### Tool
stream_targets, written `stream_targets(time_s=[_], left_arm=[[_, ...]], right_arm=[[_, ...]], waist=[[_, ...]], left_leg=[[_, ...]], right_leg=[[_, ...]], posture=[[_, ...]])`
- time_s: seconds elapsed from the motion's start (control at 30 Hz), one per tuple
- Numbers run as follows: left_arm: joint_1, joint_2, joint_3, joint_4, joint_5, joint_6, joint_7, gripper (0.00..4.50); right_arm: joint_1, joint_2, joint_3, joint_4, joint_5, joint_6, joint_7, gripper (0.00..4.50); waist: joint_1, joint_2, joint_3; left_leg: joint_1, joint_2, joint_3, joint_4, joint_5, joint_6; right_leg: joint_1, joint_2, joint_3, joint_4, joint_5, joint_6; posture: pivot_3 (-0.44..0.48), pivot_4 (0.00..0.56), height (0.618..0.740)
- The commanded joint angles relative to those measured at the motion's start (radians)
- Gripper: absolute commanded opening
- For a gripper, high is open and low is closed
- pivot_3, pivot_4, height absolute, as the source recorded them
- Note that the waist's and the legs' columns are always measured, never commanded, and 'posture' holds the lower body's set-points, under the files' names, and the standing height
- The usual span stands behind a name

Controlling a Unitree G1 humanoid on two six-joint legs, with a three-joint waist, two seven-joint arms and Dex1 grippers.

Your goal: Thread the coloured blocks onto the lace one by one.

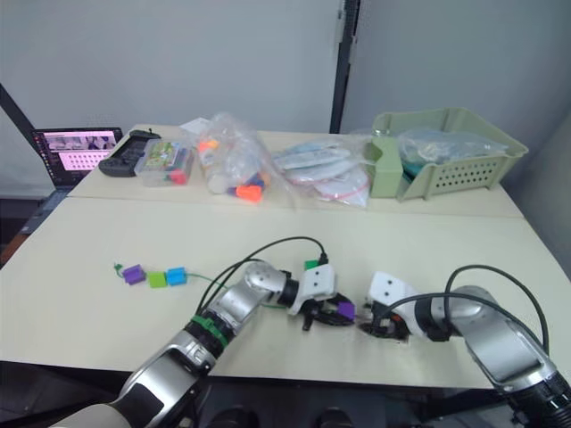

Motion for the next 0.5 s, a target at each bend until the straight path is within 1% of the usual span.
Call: stream_targets(time_s=[0.03,0.13,0.27,0.4,0.5], left_arm=[[-0.005,-0.008,0.005,-0.044,-0.011,0.006,-0.005,1.21],[-0.003,0.005,0.009,-0.059,-0.007,0.012,0.0,1.21],[0.01,0.035,0.019,-0.103,-0.02,0.04,-0.006,1.21],[0.051,0.127,0.038,-0.168,-0.029,0.06,-0.032,1.21],[0.086,0.224,0.082,-0.229,-0.062,0.089,-0.066,1.21]], right_arm=[[-0.002,0.0,0.01,0.017,-0.019,-0.005,0.001,0.96],[0.003,-0.007,0.007,0.016,-0.017,-0.003,0.006,0.0],[-0.001,-0.011,0.005,0.022,-0.018,-0.004,0.015,0.0],[-0.013,-0.014,0.013,0.045,-0.028,-0.02,0.025,0.0],[-0.025,-0.019,0.02,0.054,-0.029,-0.028,0.038,0.0]], waist=[[-0.001,0.0,0.0],[-0.002,0.0,0.0],[-0.002,0.0,0.0],[-0.003,0.0,0.0],[-0.007,0.0,0.0]], left_leg=[[0.0,0.0,0.0,0.0,0.0,0.0],[0.001,0.0,0.0,0.0,0.0,0.0],[0.002,0.0,0.0,0.0,0.0,0.0],[0.002,0.0,0.0,0.0,0.0,0.0],[0.003,0.001,0.0,0.0,0.0,0.0]], right_leg=[[0.0,0.0,0.0,0.0,0.0,0.0],[0.001,0.0,0.0,0.0,0.0,0.0],[0.002,0.0,0.0,0.0,0.0,0.0],[0.002,0.0,0.0,0.0,0.0,0.0],[0.002,0.0,0.0,0.001,0.0,0.0]], posture=[[0.0,0.15,0.732],[0.0,0.15,0.732],[0.0,0.15,0.732],[0.0,0.15,0.732],[0.0,0.15,0.732]])
